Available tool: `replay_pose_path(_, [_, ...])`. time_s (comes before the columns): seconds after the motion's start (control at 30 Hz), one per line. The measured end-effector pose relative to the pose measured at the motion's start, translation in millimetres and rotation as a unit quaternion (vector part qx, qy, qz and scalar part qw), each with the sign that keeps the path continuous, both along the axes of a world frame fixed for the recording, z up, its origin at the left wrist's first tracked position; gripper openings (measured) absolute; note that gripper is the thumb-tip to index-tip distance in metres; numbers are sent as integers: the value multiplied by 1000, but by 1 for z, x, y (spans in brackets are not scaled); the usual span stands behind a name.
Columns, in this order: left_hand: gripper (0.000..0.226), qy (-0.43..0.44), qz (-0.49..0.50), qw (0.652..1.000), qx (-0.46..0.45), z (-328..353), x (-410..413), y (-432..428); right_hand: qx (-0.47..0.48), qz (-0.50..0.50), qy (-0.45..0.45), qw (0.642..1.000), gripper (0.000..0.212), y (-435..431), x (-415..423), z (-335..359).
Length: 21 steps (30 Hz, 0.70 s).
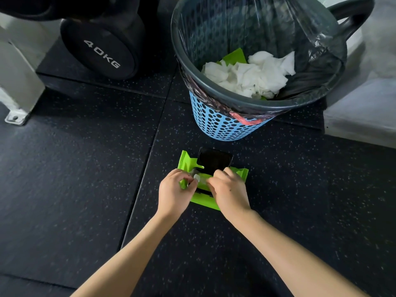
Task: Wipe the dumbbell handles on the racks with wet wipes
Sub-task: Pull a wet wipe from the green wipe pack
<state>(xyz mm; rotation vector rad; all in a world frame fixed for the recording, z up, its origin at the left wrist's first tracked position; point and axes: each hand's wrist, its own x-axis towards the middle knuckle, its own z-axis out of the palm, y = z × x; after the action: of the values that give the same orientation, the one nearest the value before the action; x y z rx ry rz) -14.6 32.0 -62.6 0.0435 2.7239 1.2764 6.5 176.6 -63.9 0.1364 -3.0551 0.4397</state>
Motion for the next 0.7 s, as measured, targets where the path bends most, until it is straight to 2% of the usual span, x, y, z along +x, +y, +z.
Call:
replay_pose_path(0.27, [5,11,-16,1000,-14,-3,-1,-2,165,114,-21,979,23,-10,-9,7])
replay_pose_path(0.5, [5,8,-14,1000,-16,-3,-1,-3,165,125,-4,978,25,-8,-15,2])
replay_pose_path(0.57, [4,8,-12,1000,-16,-4,-1,-2,106,96,-8,990,26,-7,-16,-2])
replay_pose_path(0.63, [4,8,-10,1000,-16,-4,-1,-2,-39,41,-41,998,19,-3,-15,-6])
replay_pose_path(0.7, [5,7,-13,1000,-19,-5,-1,-2,-154,-31,-93,983,9,0,-13,-3])
